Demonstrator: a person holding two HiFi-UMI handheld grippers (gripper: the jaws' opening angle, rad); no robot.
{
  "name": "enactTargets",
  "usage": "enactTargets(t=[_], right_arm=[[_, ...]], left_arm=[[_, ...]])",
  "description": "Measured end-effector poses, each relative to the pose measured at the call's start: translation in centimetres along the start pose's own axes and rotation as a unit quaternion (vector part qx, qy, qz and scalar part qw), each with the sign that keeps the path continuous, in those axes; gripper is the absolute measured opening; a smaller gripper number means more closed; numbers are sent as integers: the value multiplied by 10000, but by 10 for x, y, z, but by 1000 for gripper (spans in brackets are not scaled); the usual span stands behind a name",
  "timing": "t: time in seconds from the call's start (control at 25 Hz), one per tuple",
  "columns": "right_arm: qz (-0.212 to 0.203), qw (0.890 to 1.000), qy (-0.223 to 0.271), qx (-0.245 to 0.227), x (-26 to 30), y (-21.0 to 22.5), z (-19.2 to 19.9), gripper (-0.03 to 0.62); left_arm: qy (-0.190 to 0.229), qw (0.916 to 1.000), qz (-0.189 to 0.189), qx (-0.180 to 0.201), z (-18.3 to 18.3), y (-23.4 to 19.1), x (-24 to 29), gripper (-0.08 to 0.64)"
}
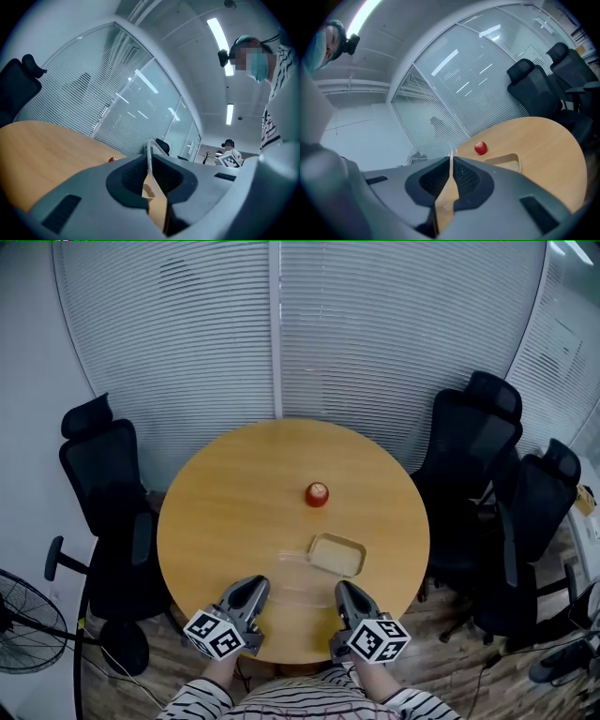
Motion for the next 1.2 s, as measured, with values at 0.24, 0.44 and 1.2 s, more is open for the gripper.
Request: enactTargets(t=[0.24, 0.44, 1.2], right_arm=[[-11, 10000, -3, -56, -20, -20, 23, 41], [64, 9999, -9, -81, -38, -27, 42, 41], [335, 9994, 52, -121, -84, -39, 73, 40]], left_arm=[[15, 9999, -70, -97, 6, 10, -40, 49], [-14, 9999, -38, -167, 15, 17, -63, 48], [-139, 9994, 207, -226, 27, 42, -102, 46]])
Point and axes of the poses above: the fingertips, and each gripper's own axes: x forward along the fingers, y to its right, z out of its underside, the point moved 9 cm from there along -x, backward along the fingers, and after that the axes turned 11 degrees about x, right-handed, at the moved point
